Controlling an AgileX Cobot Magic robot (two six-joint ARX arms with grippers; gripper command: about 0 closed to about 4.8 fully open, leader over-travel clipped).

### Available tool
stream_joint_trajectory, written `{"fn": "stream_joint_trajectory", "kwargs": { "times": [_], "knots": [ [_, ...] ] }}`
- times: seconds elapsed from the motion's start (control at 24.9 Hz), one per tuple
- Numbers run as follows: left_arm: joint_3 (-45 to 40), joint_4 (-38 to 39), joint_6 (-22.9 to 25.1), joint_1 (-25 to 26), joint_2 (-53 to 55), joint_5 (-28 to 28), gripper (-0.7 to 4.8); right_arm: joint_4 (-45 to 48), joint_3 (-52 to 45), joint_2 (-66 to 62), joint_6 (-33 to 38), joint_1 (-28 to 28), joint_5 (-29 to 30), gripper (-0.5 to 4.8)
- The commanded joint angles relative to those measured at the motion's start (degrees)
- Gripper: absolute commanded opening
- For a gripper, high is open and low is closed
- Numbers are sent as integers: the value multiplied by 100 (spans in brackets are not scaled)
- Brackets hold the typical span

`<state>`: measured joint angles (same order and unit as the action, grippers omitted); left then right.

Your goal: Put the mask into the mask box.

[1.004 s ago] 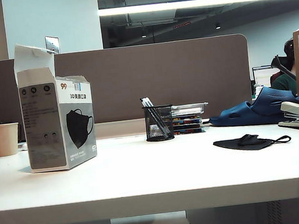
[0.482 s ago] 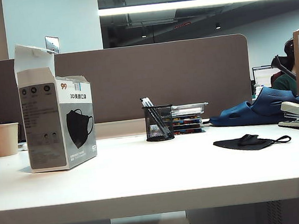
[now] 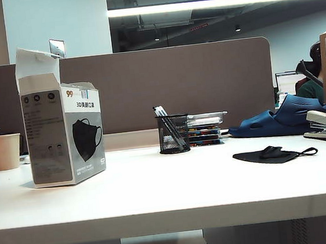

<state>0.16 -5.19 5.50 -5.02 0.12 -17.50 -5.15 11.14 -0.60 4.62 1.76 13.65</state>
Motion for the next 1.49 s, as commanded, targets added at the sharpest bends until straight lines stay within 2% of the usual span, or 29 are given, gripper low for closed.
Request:
{"fn": "stream_joint_trajectory", "kwargs": {
  "times": [0.04, 0.24, 0.36, 0.52, 0.76, 0.8, 0.88, 0.92, 1.2, 1.24, 1.37, 1.49],
  "knots": [
    [37, -85, -170, 7, 0, -481, -5, -636, 507, -79, 31, 4, 0, -6],
    [37, -87, -455, 7, 0, -887, -5, -1545, 1381, -638, 31, 2, 33, -6],
    [37, -87, -555, 7, 0, -1064, -5, -2264, 2199, -1617, 24, 0, 111, -6],
    [37, -87, -555, 7, 0, -1075, -5, -2356, 2782, -2575, -15, -4, 457, -6],
    [37, -87, -555, 7, 0, -1075, -5, -2356, 3554, -3864, -17, -9, 678, -3],
    [37, -87, -555, 7, 0, -1073, -5, -2354, 3668, -4074, -20, -9, 758, 11],
    [37, -85, -555, 7, 0, -1075, -5, -2334, 3906, -4546, -17, -9, 970, 99],
    [37, -85, -555, 7, 0, -1075, -5, -2330, 4135, -5016, -20, -9, 1043, 187],
    [37, -83, -557, 7, 0, -1080, -5, -2264, 4782, -6513, -68, -98, 1047, 411],
    [37, -85, -557, 7, 0, -1080, -5, -2142, 4940, -6953, -83, -153, 1051, 479],
    [37, -83, -555, 9, 0, -1078, -6, -1965, 5204, -7718, -306, -398, 988, 479],
    [37, -83, -555, 9, 0, -1080, -5, -1941, 5471, -8297, -577, -640, 684, 479]
  ]
}}
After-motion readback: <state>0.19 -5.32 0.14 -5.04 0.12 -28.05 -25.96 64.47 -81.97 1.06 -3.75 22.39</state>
